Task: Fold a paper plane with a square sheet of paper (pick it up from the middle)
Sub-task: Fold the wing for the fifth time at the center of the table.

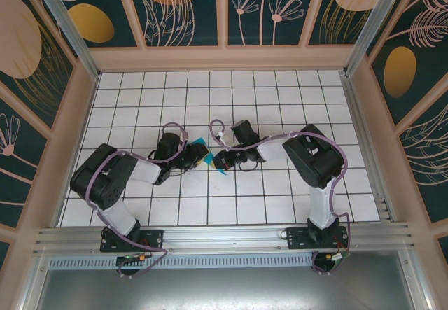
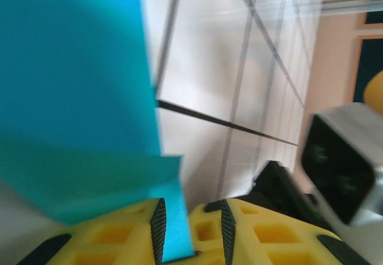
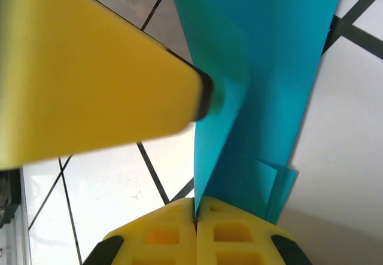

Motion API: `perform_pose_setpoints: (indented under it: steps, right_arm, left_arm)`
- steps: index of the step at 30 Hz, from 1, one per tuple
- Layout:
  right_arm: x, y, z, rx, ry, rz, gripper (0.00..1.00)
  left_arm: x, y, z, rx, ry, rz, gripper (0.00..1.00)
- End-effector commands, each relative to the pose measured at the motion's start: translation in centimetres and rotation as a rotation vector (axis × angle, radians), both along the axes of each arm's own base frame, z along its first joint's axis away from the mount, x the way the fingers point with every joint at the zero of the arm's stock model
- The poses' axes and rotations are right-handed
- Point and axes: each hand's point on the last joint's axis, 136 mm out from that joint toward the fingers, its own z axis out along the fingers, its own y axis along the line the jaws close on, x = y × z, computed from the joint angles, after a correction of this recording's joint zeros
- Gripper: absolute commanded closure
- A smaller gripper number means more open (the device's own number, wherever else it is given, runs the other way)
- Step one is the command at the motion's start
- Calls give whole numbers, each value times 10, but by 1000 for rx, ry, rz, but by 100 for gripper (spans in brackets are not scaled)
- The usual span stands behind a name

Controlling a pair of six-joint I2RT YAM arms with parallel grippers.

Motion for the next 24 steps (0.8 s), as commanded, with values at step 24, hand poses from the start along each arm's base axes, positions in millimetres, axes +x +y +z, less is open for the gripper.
perform_pose_setpoints:
  steps: [24]
  right_arm:
    - [0,-12,4,117,384,-189,100]
  left_arm:
    - [-11,-13,18,-62,-116,-58,64]
